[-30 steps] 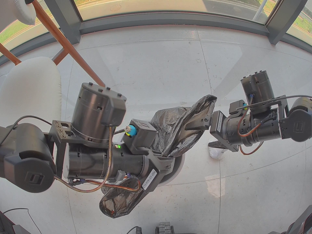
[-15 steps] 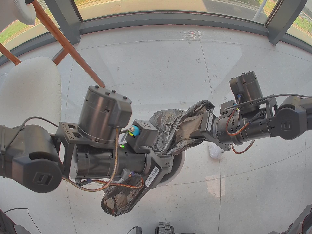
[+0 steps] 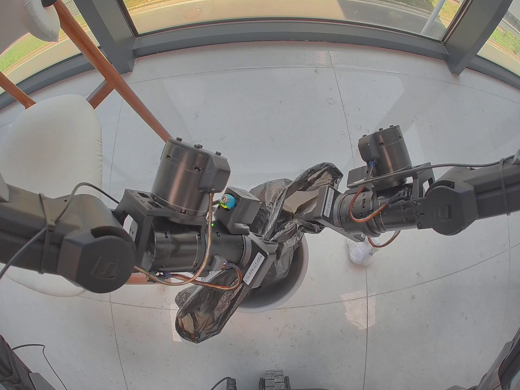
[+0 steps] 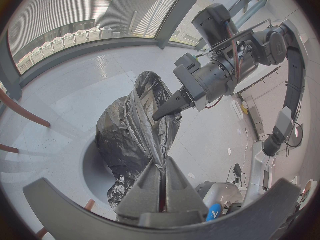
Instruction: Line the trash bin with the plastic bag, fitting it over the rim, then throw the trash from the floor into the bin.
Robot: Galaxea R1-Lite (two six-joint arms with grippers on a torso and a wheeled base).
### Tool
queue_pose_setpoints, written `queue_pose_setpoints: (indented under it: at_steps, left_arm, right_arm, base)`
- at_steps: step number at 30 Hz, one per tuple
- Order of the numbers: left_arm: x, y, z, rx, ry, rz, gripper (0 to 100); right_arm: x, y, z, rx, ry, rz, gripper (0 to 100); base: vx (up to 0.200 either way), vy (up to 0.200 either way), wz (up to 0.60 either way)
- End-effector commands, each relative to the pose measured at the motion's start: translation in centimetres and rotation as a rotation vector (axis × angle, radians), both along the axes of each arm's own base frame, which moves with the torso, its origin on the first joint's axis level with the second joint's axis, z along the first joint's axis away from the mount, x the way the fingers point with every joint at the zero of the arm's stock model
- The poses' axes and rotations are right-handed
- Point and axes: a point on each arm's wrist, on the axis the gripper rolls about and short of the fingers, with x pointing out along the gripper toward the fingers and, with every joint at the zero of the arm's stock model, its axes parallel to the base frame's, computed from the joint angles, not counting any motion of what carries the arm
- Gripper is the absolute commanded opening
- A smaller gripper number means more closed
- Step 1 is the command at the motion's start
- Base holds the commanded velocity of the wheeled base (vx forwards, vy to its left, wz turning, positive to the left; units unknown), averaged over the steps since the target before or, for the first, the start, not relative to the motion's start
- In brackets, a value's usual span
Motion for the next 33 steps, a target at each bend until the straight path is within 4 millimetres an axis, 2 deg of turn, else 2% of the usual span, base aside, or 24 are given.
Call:
queue_pose_setpoints:
  at_steps: [1,6,9,12,15,16,24,33]
  left_arm:
    - [1.7,-0.5,-1.6,0.027,0.03,0.021,0]
    - [2.3,-1.0,-2.6,0.046,0.046,0.027,0]
    - [2.4,-1.1,-2.8,0.053,0.048,0.031,0]
    - [2.6,-1.4,-3.7,0.067,0.064,0.03,0]
    - [2.9,-1.6,-3.5,0.056,0.058,0.032,0]
    - [3.1,-1.6,-3.6,0.057,0.061,0.036,100]
    - [4.2,-1.5,-4.0,0.041,0.047,0.059,100]
    - [5.3,-2.3,-4.9,0.043,0.014,0.097,100]
  right_arm:
    - [1.2,0.7,-2.0,-0.022,0.0,0.008,0]
    - [1.4,0.5,-3.0,-0.051,0.008,0.017,0]
    - [2.1,-0.2,-3.4,-0.077,-0.003,0.015,0]
    - [3.4,-2.1,-3.7,-0.135,-0.041,0.017,0]
    - [3.8,-2.5,-3.9,-0.154,-0.053,0.02,0]
    - [3.9,-2.8,-3.9,-0.157,-0.055,0.015,0]
    - [3.8,-2.5,-4.0,-0.158,-0.053,0.023,0]
    - [3.7,-2.3,-3.7,-0.153,-0.063,0.03,0]
  base:
    - [0.0,0.0,0.0]
    - [0.0,0.0,0.0]
    - [0.0,0.0,0.0]
    - [0.0,0.0,0.0]
    - [0.0,0.0,0.0]
    - [0.0,0.0,0.0]
    - [0.0,0.0,0.0]
    - [0.0,0.0,0.0]
